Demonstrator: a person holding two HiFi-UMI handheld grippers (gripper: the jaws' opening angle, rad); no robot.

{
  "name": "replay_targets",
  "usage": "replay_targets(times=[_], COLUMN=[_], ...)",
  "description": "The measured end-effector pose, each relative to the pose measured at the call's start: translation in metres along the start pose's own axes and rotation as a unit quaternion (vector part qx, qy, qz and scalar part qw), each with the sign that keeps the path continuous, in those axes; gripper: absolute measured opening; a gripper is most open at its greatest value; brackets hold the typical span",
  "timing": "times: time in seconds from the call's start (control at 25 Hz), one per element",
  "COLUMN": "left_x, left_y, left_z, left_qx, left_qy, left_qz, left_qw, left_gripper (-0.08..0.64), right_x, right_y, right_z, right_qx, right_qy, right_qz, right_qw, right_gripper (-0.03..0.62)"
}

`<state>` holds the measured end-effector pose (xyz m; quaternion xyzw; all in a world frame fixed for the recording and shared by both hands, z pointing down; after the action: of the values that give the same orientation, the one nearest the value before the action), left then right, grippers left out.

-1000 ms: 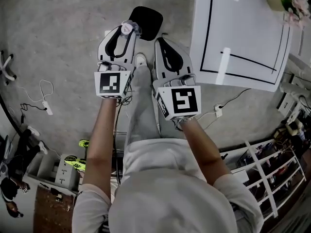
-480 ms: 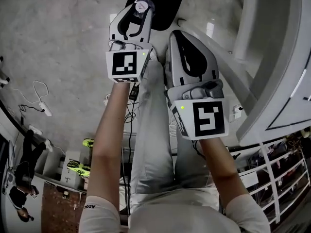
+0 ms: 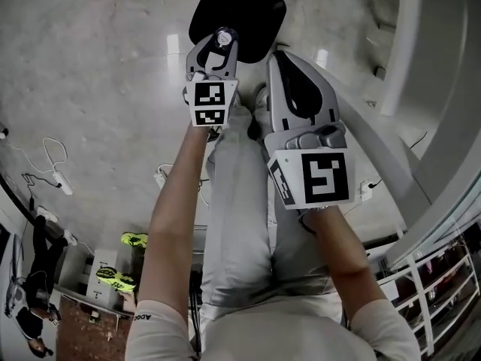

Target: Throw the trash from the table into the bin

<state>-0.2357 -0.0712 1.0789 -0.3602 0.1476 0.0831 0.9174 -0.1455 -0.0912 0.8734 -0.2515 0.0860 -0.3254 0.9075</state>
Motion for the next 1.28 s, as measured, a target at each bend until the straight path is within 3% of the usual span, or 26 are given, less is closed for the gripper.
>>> replay_targets(times=[0.16,0.4,0.56,0.76,0.92,1.08,1.28], left_x=[-0.006,0.016,0.036,0.059,0.085,0.124,0.176], left_y=[0.015,0.078,0.129,0.191,0.237,0.289,0.360], left_z=[0.013,-0.049,-0.109,-0.193,-0.245,-0.308,-0.388], left_qx=[-0.031,0.008,0.057,0.116,0.142,0.177,0.235], left_qy=[-0.003,0.014,0.023,0.021,0.048,0.052,0.007], left_qz=[-0.012,-0.012,-0.011,-0.009,-0.003,0.046,0.094], left_qw=[0.9994,0.9998,0.9980,0.9930,0.9887,0.9817,0.9674], left_gripper=[0.143,0.125,0.030,0.008,0.008,0.008,0.006], right_x=[-0.012,-0.032,-0.042,-0.044,-0.039,-0.027,-0.012], right_y=[-0.001,0.039,0.069,0.097,0.124,0.155,0.201], right_z=[-0.016,-0.061,-0.103,-0.175,-0.228,-0.282,-0.332], right_qx=[0.005,-0.002,0.004,0.029,0.040,0.065,0.098], right_qy=[0.003,0.001,0.002,0.020,0.034,0.051,0.015], right_qz=[-0.017,-0.037,-0.044,-0.042,-0.031,0.001,0.041], right_qw=[1.000,0.999,0.999,0.999,0.998,0.997,0.994], right_gripper=[0.011,0.011,0.011,0.011,0.011,0.011,0.011])
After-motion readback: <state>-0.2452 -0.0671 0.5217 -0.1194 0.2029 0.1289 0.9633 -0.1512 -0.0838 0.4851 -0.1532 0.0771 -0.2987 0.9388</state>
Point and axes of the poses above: the fingertips, and each gripper's own axes: y backward along the fingers, x to its right, z out of its underside, the point moved 3 cm from there along y, backward along the fingers, and after that the axes turned 13 degrees about y, right-handed, at the moved point
